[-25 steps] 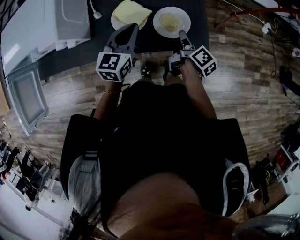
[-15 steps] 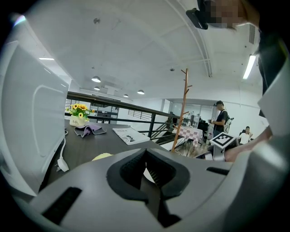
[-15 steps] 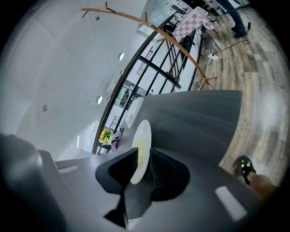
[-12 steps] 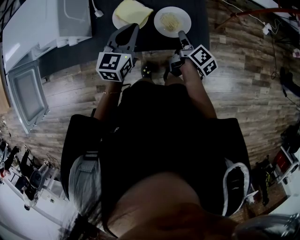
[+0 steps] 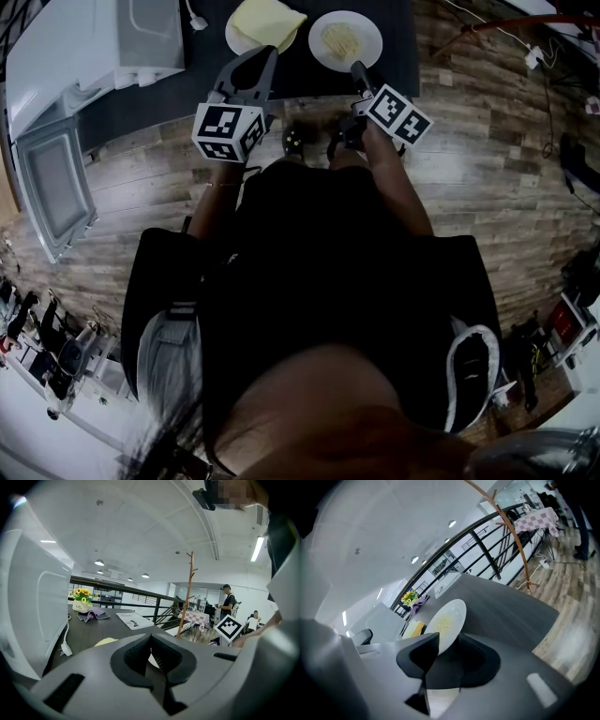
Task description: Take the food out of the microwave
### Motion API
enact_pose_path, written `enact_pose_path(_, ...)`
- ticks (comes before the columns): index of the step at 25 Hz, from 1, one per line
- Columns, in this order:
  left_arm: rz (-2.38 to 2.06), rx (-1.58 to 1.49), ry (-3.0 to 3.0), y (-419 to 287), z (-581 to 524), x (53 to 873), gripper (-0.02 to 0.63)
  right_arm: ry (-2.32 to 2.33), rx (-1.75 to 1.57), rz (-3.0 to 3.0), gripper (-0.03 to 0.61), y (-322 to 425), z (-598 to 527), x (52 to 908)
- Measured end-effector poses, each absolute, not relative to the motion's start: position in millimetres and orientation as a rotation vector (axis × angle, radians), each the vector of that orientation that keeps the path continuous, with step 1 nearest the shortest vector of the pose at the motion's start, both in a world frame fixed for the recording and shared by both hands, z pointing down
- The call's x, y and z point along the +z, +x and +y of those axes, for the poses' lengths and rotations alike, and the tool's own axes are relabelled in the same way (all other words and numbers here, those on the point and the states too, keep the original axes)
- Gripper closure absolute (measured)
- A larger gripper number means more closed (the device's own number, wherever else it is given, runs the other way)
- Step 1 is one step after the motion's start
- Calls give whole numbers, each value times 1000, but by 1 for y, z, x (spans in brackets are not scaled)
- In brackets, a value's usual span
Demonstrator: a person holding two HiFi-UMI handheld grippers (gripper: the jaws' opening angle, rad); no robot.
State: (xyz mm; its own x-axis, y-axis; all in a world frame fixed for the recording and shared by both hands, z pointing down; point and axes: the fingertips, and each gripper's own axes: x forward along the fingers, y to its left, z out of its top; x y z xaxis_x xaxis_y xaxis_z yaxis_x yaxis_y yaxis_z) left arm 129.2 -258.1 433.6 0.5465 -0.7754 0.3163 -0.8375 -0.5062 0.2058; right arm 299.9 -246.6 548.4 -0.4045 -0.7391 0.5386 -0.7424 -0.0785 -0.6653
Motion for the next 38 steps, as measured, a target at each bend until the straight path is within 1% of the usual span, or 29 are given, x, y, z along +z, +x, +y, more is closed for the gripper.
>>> enact_pose_path(1, -1328, 261, 2453, 129, -258, 434, 606, 1699, 1493, -2140, 482, 299, -246, 548)
enact_pose_path(4, -1322, 257, 2460, 131, -257, 432, 606, 1632, 1366, -2175, 419, 293, -245, 547)
enact_pose_path(17, -1289, 262, 2490, 138, -252, 427, 606, 1642, 1211, -2185, 420, 299, -242, 539)
enact_pose_path(18, -1289, 261, 2492, 138, -252, 426, 607, 1647, 1193, -2203, 436, 299, -243, 536)
enact_pose_path(19, -1288, 261, 2493, 137, -252, 425, 606, 1648, 1169, -2226, 469, 297, -244, 531)
enact_pose_path(21, -1285, 270, 2489, 137, -252, 424, 606, 1638, 1109, -2275, 501, 293, -245, 522)
enact_pose_path(23, -1282, 277, 2484, 136, -251, 423, 607, 1627, 1048, -2318, 547, 289, -246, 513)
enact_pose_path(25, -1278, 278, 2485, 135, -251, 421, 606, 1617, 1003, -2358, 571, 283, -250, 503)
enact_pose_path(38, -1246, 257, 2519, 137, -248, 408, 606, 1386, 625, -2604, 578, 236, -251, 438)
